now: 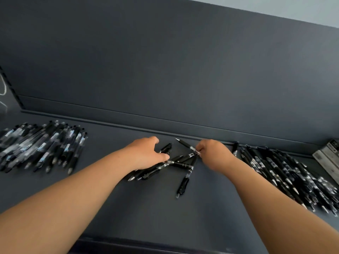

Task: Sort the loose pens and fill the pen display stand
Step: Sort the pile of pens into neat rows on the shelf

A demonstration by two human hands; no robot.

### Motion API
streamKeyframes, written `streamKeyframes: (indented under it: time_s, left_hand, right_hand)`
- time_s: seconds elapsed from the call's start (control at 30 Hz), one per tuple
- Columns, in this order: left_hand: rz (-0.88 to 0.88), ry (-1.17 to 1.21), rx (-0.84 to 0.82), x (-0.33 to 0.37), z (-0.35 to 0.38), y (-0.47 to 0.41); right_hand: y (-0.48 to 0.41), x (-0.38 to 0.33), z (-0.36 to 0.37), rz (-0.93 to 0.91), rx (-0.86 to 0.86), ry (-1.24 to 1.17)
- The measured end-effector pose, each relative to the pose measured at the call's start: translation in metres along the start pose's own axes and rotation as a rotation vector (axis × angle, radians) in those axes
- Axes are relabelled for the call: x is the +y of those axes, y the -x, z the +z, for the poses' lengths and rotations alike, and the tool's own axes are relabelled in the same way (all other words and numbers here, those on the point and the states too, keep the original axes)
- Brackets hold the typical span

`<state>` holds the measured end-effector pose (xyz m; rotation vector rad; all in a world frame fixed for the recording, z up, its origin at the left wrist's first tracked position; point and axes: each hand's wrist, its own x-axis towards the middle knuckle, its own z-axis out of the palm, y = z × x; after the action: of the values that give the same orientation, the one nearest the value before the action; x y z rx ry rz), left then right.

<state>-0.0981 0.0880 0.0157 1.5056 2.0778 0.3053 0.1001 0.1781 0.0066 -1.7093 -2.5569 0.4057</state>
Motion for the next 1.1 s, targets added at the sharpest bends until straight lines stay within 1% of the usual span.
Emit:
streamKeyframes:
  time_s: [0.1, 0.17, 0.23, 0.3, 0.43, 0.53, 0.6, 0.67, 0.73, 0.83, 0.93, 1.03, 1.1]
  left_hand:
    - [-0.012, 0.016, 0.020, -0.001, -0.001, 0.003]
    - [-0.016, -0.078, 0.008, -0.001, -0.001, 0.008]
    - [-0.004, -0.172, 0.015, 0.000, 0.002, 0.013]
    - [0.031, -0.201, 0.060, 0.000, 0.007, 0.016]
    - [0.112, -0.187, 0.201, -0.002, 0.014, 0.019]
    - [0.130, -0.134, 0.213, -0.005, 0.014, 0.019]
    - [0.136, -0.075, 0.218, -0.007, 0.012, 0.019]
    - [0.163, -0.056, 0.262, -0.007, 0.008, 0.018]
    - [0.192, -0.034, 0.322, -0.005, 0.004, 0.017]
    - [0.219, 0.020, 0.376, -0.002, -0.001, 0.019]
    - [0.226, 0.102, 0.388, 0.000, 0.000, 0.020]
    - [0.195, 0.117, 0.346, 0.000, 0.004, 0.023]
    - [0.105, 0.096, 0.277, -0.003, 0.002, 0.024]
  right_hand:
    - [0.008, 0.002, 0.002, 0.047, 0.044, -0.124]
    - [0.013, -0.002, 0.005, 0.038, 0.041, -0.168]
    - [0.017, -0.007, 0.007, 0.005, -0.004, -0.134]
    - [0.020, -0.010, 0.008, -0.017, -0.048, -0.088]
    - [0.025, -0.012, 0.002, -0.019, -0.054, -0.084]
    - [0.030, -0.016, -0.004, -0.025, -0.018, -0.201]
    - [0.033, -0.022, -0.008, -0.090, 0.021, -0.271]
    - [0.035, -0.030, -0.010, -0.175, 0.038, -0.302]
    - [0.035, -0.036, -0.008, -0.209, 0.038, -0.270]
    - [0.035, -0.040, -0.004, -0.229, 0.095, -0.137]
    - [0.039, -0.043, 0.000, -0.235, 0.020, -0.185]
    - [0.039, -0.041, 0.004, -0.241, 0.000, -0.148]
    - [0.038, -0.035, 0.006, -0.227, 0.030, -0.092]
